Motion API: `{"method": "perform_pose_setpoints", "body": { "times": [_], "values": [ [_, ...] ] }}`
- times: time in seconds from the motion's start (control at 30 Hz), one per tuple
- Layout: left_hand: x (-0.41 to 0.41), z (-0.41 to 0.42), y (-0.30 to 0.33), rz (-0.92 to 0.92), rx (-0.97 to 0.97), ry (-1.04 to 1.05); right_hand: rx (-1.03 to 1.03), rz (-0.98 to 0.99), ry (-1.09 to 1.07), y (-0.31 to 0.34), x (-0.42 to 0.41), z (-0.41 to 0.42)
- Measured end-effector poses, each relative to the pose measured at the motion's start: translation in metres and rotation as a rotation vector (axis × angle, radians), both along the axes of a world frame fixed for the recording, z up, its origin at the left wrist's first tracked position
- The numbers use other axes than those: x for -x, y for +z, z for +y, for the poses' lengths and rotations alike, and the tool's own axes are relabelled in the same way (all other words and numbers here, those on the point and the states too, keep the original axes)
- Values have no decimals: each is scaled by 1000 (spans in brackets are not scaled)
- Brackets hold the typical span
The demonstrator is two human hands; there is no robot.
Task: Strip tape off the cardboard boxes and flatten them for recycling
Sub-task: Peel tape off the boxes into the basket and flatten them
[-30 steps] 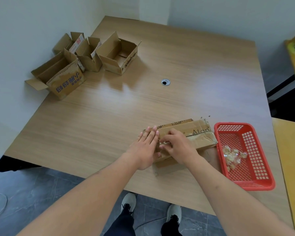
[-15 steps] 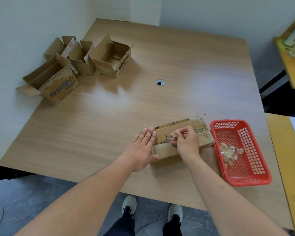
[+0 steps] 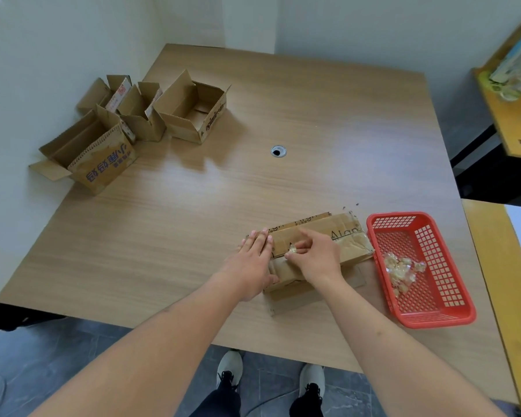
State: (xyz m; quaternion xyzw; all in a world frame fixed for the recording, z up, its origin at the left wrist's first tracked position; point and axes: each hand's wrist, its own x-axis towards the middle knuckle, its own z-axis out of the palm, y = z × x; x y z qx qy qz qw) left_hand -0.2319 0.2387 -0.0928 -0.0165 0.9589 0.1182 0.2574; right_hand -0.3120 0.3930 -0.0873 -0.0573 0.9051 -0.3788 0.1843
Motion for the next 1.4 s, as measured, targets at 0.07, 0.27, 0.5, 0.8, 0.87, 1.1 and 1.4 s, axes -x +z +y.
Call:
{"method": "perform_pose_setpoints", "body": {
  "times": [0.07,0.27,0.5,0.8,0.87,1.1,1.4],
  "values": [
    [5,3,2,-21,31,3,26,-80,-103,2,0,-6],
    [11,8,7,-61,113,8,274,-186,-425,4,0,0],
    [14,14,8,-88,180,-15,89,334,-59,-13,-4,26],
    [17,28,7,-23,-1,-50,-71,163,127,-2,1,28],
    [16,30,3,-26,-12,-20,-192,128,127,-4,1,28],
    [14,35,1,5,-47,56,-226,186,160,-11,0,22],
    [16,34,4,-24,-29,72,22,66,-208,-22,14,38]
  ]
}}
